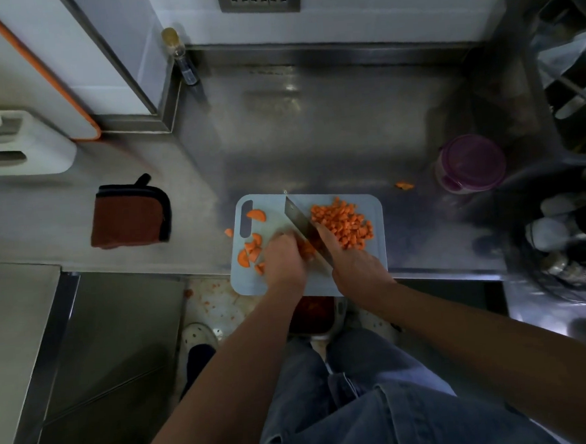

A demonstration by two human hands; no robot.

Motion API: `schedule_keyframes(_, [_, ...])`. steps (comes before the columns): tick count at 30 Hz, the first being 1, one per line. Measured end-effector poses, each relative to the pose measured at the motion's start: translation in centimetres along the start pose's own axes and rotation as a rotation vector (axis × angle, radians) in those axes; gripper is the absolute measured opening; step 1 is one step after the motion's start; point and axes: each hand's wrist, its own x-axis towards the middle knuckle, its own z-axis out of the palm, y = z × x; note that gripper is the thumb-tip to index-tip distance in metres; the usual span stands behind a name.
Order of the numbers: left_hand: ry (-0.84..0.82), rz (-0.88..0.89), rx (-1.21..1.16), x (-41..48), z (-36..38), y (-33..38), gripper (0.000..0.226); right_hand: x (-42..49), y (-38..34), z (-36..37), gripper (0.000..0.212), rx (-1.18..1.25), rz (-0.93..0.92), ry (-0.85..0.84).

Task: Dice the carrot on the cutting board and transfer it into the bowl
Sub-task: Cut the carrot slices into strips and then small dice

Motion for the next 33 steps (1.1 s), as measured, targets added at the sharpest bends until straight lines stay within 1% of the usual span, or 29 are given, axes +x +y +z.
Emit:
schedule_keyframes(7, [-0.001, -0.018, -0.028, -0.2, -0.1, 0.0, 0.017, 0.3, -0.1, 0.6, 0.088, -0.009, 0.017, -0.016])
schedule_keyframes(11, [-0.021, 0.027, -0.01, -0.3, -0.2, -0.2, 0.024, 0.2, 0.2, 0.5, 0.084, 0.003, 0.011, 0.018])
schedule_keyframes(13, [-0.005, 0.064, 0.005, -0.6, -0.3, -0.2, 0.026, 0.2, 0.4, 0.4, 0.081, 0.017, 0.004, 0.051])
schedule_keyframes(16, [0.019, 0.104, -0.002, -1.0, -0.3, -0.5, 0.018, 0.2, 0.6, 0.3, 0.077, 0.101, -0.01, 0.094])
schedule_keyframes(19, [0.019, 0.069, -0.057, -1.1, -0.4, -0.7, 0.01, 0.0, 0.5, -0.1, 0.074, 0.104, -0.046, 0.116])
schedule_keyframes(29, [0.04, 0.02, -0.017, 0.5, -1.3, -0.6, 0.013, -0.1, 0.4, -0.5, 0.073, 0.108, -0.029, 0.112])
schedule_keyframes(33, [0.059, 0.039, -0.01, 0.8, -1.5, -0.6, 0.015, -0.1, 0.1, -0.3, 0.076, 0.098, -0.021, 0.09])
